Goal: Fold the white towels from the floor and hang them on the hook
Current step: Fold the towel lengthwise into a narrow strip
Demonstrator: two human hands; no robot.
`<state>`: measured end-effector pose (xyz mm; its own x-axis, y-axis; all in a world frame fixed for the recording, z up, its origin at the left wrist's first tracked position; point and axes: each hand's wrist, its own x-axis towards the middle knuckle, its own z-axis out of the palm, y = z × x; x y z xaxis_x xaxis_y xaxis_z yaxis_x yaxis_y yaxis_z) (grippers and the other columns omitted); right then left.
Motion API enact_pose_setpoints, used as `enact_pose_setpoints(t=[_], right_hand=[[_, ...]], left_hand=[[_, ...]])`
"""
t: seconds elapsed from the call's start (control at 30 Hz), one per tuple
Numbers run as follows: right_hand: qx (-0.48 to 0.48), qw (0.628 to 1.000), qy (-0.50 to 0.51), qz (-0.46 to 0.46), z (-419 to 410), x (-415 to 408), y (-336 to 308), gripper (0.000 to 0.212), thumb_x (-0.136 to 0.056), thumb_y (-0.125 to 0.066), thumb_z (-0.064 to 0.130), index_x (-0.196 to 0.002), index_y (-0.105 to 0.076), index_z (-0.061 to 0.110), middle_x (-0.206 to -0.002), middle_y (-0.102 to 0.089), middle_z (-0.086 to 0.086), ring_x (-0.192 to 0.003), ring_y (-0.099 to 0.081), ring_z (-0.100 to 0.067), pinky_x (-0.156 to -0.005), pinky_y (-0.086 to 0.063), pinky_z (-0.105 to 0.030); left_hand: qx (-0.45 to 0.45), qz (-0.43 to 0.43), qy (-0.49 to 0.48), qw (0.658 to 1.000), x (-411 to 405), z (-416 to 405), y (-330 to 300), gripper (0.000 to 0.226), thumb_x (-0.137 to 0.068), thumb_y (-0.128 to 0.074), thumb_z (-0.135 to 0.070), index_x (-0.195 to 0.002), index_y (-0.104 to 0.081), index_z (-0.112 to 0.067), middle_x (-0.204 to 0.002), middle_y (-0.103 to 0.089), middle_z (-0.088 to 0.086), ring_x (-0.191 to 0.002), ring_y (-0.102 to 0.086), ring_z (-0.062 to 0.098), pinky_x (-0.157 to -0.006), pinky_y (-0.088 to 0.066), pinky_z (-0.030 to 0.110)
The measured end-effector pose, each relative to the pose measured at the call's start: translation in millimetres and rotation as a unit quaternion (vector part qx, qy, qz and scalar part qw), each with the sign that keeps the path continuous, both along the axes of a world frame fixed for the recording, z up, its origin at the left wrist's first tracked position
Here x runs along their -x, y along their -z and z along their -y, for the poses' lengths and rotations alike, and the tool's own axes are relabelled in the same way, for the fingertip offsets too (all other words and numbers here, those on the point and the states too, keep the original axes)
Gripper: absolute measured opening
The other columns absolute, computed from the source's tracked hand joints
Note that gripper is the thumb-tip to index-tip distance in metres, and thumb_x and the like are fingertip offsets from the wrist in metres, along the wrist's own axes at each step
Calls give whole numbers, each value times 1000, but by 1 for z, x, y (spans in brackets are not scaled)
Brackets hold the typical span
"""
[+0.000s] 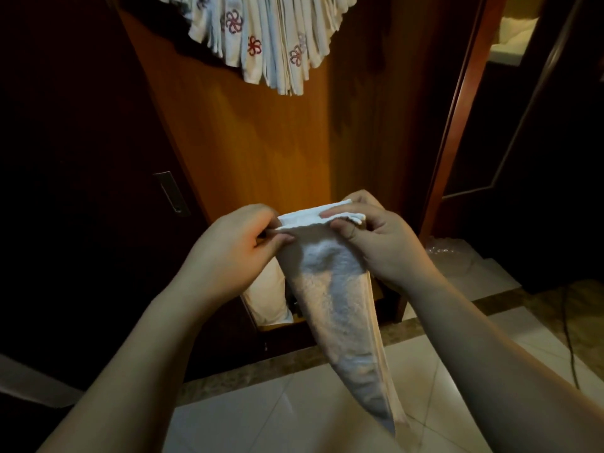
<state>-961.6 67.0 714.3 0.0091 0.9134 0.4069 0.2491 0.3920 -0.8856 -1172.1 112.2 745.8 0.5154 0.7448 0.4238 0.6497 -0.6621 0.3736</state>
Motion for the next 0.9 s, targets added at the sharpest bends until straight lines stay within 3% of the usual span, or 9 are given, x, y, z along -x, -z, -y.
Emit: enact_pose_setpoints(t=[0.13,0.27,0.33,0.43,0.53,0.63,0.7,0.83,0.9], right_hand=[[-8,999,8,-52,3,-6,5,15,-83,-67,43,-95,-74,50,-102,-59,16,-97,-60,-5,-81,-50,-19],[6,985,-47,-166,3,-8,9,46,-82,-73,27,-121,-60,49,-91,-66,22,-86,-68,-3,-72,-54,-18],[19,987,-52,-150,2,-10,9,55,-81,-73,25,-129,-52,43,-87,-66,19,-82,-69,-3,-70,-53,-16],[43,988,-59,-133,1,-12,8,38,-77,-76,26,-113,-65,34,-95,-72,12,-86,-71,-7,-71,-55,-19],[56,992,-54,-95,-1,-11,6,26,-72,-79,34,-97,-69,34,-90,-73,16,-84,-71,-5,-68,-55,-18],[87,994,-63,-28,-5,-13,-3,27,-72,-77,43,-98,-70,39,-92,-73,20,-87,-71,-3,-70,-53,-15],[99,993,-64,29,-8,-16,-9,14,-81,-74,42,-95,-70,40,-89,-72,22,-85,-69,0,-69,-50,-12],[78,991,-56,93,-13,-15,-23,4,-83,-66,53,-83,-66,57,-92,-62,29,-89,-61,5,-74,-43,-14],[67,994,-67,54,-16,-12,-29,13,-80,-68,54,-91,-71,48,-99,-67,24,-94,-65,-1,-80,-49,-18]], left_hand=[[74,93,-3,993,-8,6,-4,10,-93,-66,-23,-89,-57,-27,-97,-64,-14,-91,-58,-1,-72,-53,28],[108,127,37,985,-10,9,-12,18,-91,-69,-11,-86,-56,-22,-98,-66,-20,-94,-62,-1,-76,-55,28],[116,134,56,983,-9,7,-17,19,-89,-71,-7,-83,-58,-19,-97,-67,-21,-91,-64,2,-70,-55,23],[122,102,81,984,-4,2,-27,17,-85,-75,-7,-80,-62,-17,-94,-70,-20,-93,-65,-7,-72,-52,10],[119,55,90,987,4,-5,-35,20,-85,-75,-8,-77,-62,-22,-97,-69,-22,-96,-65,-9,-73,-53,10],[104,17,96,990,7,-10,-38,25,-87,-73,-7,-76,-62,-27,-97,-68,-25,-96,-65,-8,-74,-55,12],[101,11,92,991,9,-11,-35,26,-87,-73,-6,-76,-63,-27,-95,-68,-26,-94,-64,-10,-72,-54,11],[94,93,78,988,10,-15,-31,19,-86,-73,-9,-82,-63,-25,-97,-66,-29,-91,-64,-9,-66,-52,9],[96,160,82,979,11,-16,-30,20,-87,-71,-8,-86,-62,-25,-99,-67,-23,-91,-66,-2,-71,-56,16]])
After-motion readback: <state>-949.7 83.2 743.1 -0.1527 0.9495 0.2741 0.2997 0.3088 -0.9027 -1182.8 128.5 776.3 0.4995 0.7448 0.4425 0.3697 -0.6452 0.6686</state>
